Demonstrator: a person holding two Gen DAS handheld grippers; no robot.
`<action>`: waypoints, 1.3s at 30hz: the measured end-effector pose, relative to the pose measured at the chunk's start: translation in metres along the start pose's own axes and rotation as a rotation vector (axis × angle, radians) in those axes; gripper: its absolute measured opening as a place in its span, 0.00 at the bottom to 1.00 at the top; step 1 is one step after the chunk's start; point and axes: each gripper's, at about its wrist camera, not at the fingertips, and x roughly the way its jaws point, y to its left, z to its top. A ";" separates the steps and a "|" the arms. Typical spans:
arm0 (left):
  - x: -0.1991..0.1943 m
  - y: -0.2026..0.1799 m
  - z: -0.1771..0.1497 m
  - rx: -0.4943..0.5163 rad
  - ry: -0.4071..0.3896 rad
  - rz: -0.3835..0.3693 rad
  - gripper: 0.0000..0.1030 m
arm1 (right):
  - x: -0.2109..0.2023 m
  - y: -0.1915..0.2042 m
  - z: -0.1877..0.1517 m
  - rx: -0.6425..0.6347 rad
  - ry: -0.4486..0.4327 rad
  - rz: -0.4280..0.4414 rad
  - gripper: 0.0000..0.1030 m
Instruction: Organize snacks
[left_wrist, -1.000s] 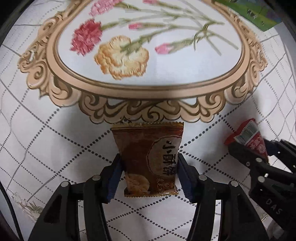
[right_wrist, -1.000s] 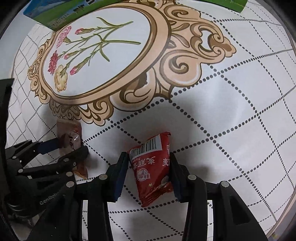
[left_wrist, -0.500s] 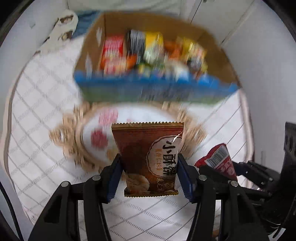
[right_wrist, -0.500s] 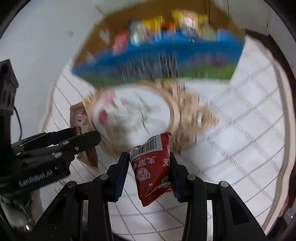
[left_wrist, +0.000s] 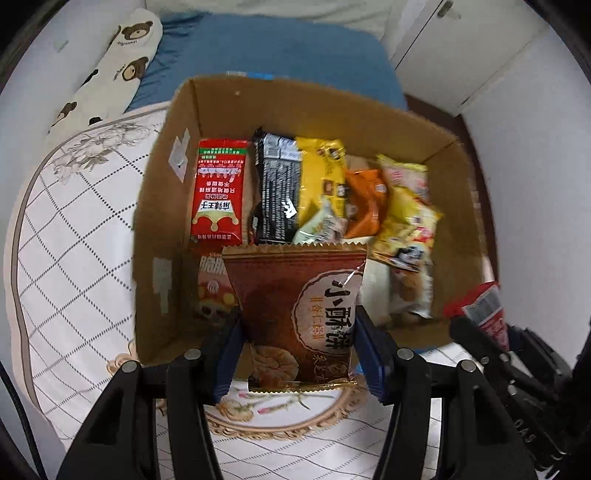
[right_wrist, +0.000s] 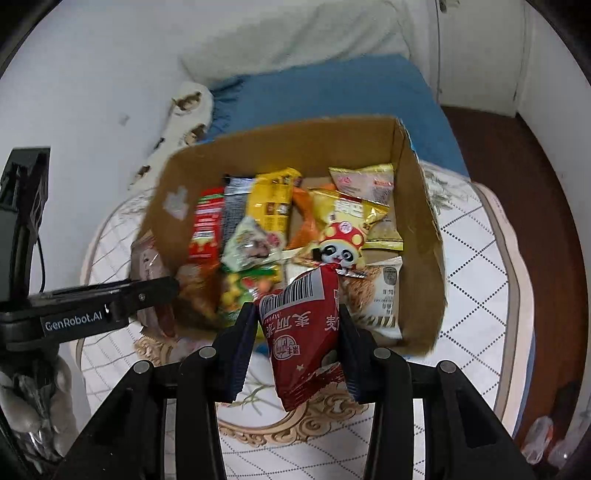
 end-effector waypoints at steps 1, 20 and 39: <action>0.006 0.000 0.003 0.003 0.011 0.017 0.53 | 0.008 -0.003 0.004 0.002 0.015 -0.018 0.43; 0.048 0.009 0.007 0.005 0.045 0.102 0.93 | 0.053 -0.026 0.011 0.015 0.094 -0.192 0.95; -0.073 -0.004 -0.088 0.043 -0.293 0.107 0.93 | -0.073 0.011 -0.049 -0.048 -0.213 -0.233 0.97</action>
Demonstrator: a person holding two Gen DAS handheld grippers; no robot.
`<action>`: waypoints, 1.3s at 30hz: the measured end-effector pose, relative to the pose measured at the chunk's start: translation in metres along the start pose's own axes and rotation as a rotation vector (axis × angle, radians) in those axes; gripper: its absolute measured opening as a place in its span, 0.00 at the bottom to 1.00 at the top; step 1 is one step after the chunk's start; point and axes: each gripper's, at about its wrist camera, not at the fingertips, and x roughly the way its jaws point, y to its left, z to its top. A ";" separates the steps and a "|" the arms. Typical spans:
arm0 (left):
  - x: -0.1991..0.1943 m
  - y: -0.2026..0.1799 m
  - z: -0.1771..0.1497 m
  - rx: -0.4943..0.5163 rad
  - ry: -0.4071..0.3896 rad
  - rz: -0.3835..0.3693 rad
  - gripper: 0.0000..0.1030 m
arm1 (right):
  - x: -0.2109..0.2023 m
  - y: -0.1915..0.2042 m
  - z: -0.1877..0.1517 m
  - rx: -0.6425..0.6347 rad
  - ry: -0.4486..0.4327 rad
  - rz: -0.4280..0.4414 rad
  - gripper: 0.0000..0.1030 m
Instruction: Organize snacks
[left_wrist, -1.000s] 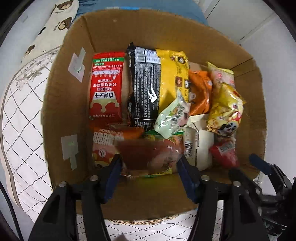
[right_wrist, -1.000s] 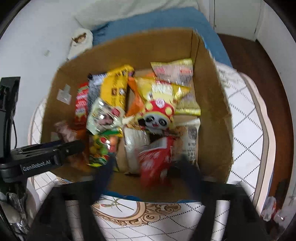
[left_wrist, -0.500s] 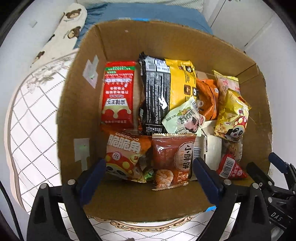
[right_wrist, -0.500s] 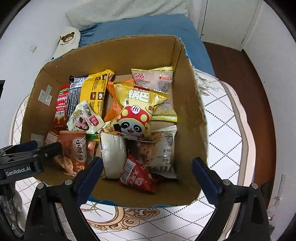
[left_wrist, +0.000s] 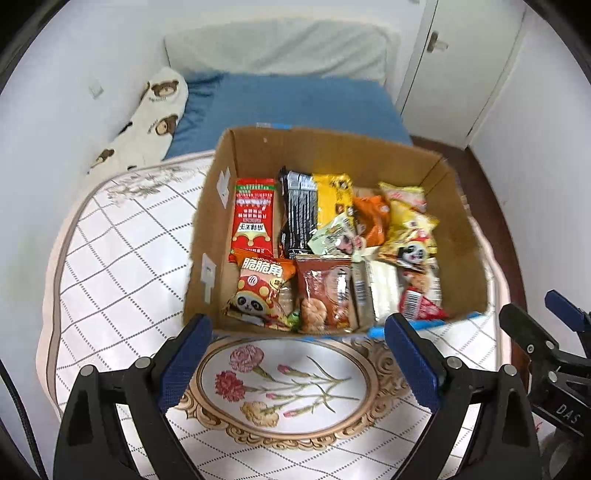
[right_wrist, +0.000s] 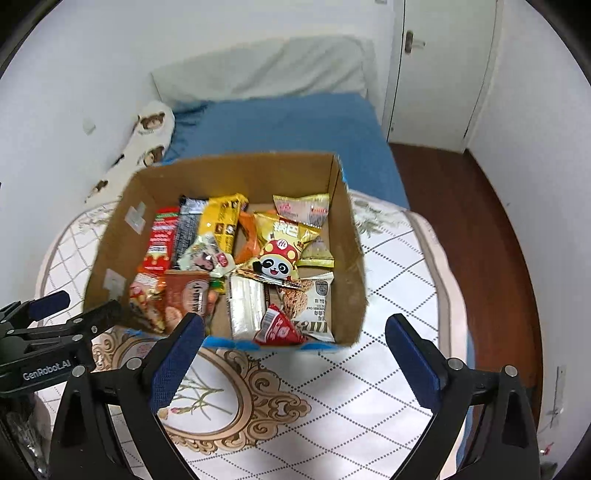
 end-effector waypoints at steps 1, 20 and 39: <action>-0.009 0.000 -0.004 0.000 -0.017 -0.003 0.93 | -0.010 0.000 -0.005 0.000 -0.014 0.001 0.98; -0.163 -0.005 -0.075 0.015 -0.286 0.045 0.93 | -0.179 0.009 -0.071 -0.017 -0.253 0.024 1.00; -0.195 -0.015 -0.101 0.037 -0.350 0.059 0.98 | -0.223 0.005 -0.085 -0.034 -0.309 -0.003 1.00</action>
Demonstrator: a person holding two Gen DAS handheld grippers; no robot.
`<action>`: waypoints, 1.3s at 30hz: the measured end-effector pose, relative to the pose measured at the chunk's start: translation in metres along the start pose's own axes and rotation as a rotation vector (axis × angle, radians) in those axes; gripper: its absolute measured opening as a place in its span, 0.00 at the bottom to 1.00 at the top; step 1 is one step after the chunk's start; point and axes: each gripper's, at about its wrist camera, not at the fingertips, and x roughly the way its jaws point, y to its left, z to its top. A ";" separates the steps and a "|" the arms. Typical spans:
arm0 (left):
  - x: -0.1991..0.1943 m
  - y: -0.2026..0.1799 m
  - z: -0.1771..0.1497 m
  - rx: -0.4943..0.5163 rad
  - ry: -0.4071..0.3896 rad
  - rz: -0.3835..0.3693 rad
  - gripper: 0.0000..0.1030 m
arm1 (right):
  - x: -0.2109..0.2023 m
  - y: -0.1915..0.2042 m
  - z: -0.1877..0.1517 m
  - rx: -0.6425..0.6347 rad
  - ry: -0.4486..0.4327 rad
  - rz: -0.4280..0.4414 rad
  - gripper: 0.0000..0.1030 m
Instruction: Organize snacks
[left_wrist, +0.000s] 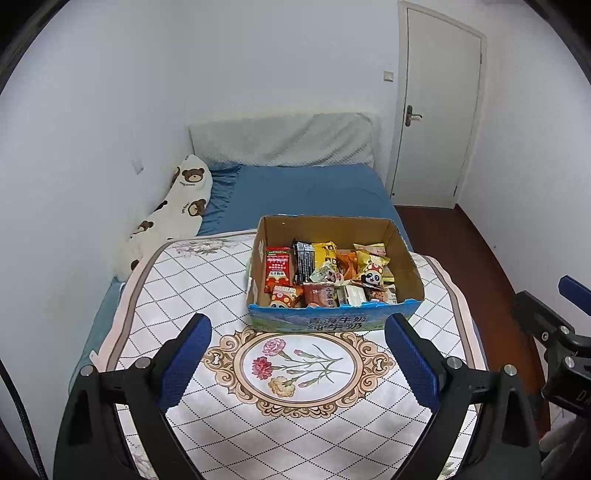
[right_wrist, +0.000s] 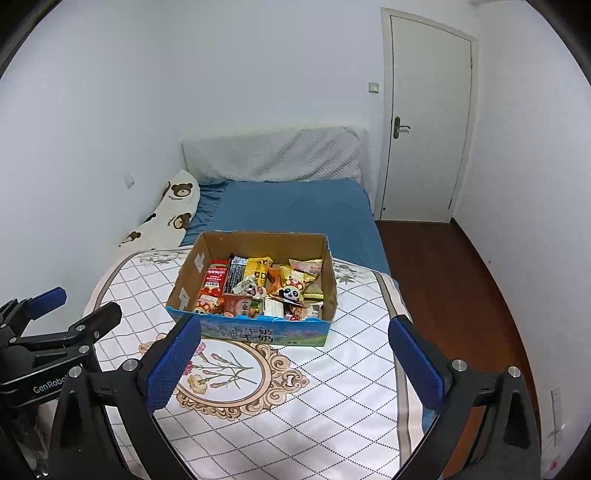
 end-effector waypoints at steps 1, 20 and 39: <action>0.004 0.000 0.000 0.001 0.003 -0.002 0.99 | 0.002 -0.001 0.000 0.000 0.000 -0.004 1.00; 0.076 -0.005 0.017 0.000 0.035 0.064 0.99 | 0.089 -0.014 0.004 0.039 0.066 -0.047 1.00; 0.099 -0.014 0.022 0.013 0.052 0.061 0.99 | 0.110 -0.016 0.011 0.042 0.072 -0.061 1.00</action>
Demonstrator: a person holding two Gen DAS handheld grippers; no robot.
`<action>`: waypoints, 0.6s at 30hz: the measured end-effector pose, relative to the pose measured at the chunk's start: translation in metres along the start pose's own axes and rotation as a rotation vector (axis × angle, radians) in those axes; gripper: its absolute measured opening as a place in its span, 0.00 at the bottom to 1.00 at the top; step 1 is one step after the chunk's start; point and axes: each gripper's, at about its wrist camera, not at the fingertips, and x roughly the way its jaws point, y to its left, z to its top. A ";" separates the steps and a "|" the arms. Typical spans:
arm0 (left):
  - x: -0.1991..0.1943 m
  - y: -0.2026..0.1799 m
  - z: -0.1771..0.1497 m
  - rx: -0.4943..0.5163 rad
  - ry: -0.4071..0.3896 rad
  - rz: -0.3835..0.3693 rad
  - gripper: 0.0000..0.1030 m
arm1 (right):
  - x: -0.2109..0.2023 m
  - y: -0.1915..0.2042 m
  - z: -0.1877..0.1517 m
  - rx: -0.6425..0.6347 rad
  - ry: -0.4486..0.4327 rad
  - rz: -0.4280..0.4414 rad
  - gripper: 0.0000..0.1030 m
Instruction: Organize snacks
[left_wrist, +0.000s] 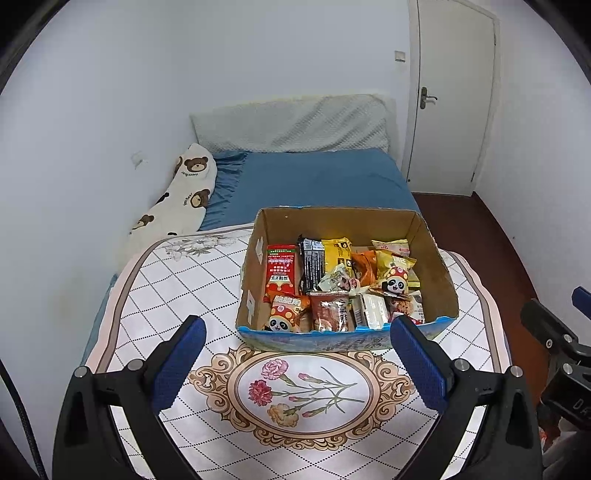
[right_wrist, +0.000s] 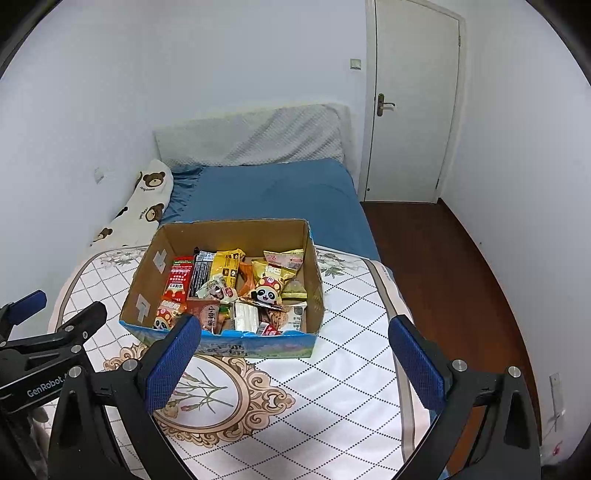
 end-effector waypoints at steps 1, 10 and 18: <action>0.000 0.000 0.000 0.001 0.000 0.002 0.99 | 0.000 0.000 0.000 0.002 0.001 0.002 1.00; 0.001 0.001 0.000 0.001 0.001 0.000 0.99 | 0.001 0.002 -0.002 -0.001 0.006 0.014 1.00; -0.001 0.000 -0.001 0.002 -0.003 -0.008 0.99 | -0.002 0.002 -0.001 0.000 0.006 0.017 1.00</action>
